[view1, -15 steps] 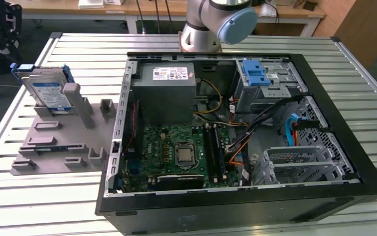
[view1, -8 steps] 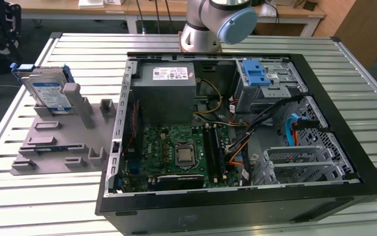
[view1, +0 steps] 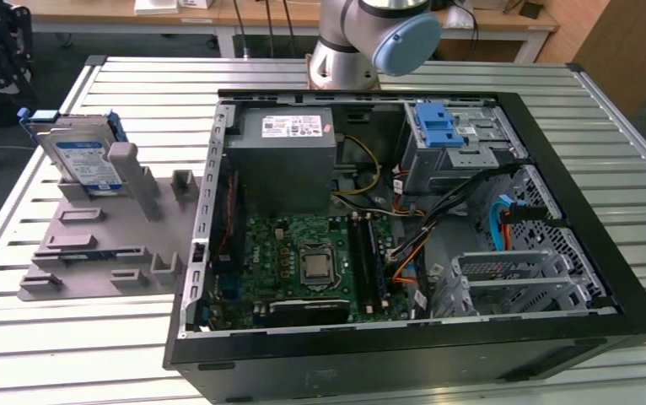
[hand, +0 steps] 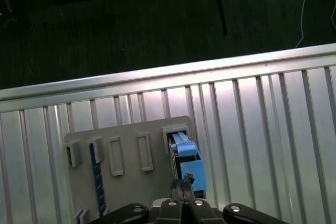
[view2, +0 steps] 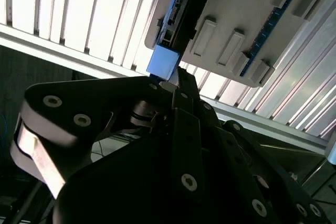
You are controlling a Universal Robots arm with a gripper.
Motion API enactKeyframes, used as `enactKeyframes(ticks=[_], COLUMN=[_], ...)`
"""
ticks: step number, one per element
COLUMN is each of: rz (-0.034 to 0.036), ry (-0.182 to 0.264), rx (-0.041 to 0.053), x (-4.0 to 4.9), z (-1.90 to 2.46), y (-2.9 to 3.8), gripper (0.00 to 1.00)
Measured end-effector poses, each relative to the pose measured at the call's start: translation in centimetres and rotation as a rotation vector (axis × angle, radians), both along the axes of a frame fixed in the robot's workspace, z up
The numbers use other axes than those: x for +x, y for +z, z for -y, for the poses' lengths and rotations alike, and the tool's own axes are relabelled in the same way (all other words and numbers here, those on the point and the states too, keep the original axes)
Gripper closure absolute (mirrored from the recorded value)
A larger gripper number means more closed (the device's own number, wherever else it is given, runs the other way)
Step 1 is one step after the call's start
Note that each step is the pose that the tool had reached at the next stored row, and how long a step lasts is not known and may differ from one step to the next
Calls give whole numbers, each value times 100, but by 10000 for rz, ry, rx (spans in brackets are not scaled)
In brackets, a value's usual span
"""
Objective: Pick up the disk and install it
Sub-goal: 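Pick up the disk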
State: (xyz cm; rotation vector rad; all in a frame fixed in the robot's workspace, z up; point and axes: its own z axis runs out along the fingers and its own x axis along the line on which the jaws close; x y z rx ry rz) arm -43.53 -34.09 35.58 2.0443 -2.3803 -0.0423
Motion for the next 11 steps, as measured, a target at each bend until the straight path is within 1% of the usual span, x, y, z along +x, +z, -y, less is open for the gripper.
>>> enactKeyframes(ticks=[5, 6, 7, 9, 10, 11], rz=[1, 0, 0, 0, 0, 0], ry=[7, 7, 6, 6, 6, 7], rx=[0, 1, 1, 2, 3, 3], x=[0, 0, 0, 0, 0, 0], z=[-4, -4, -4, -5, -4, -5], y=[-5, -5, -5, -5, -5, -5], gripper=[89, 83, 83, 71, 71, 65])
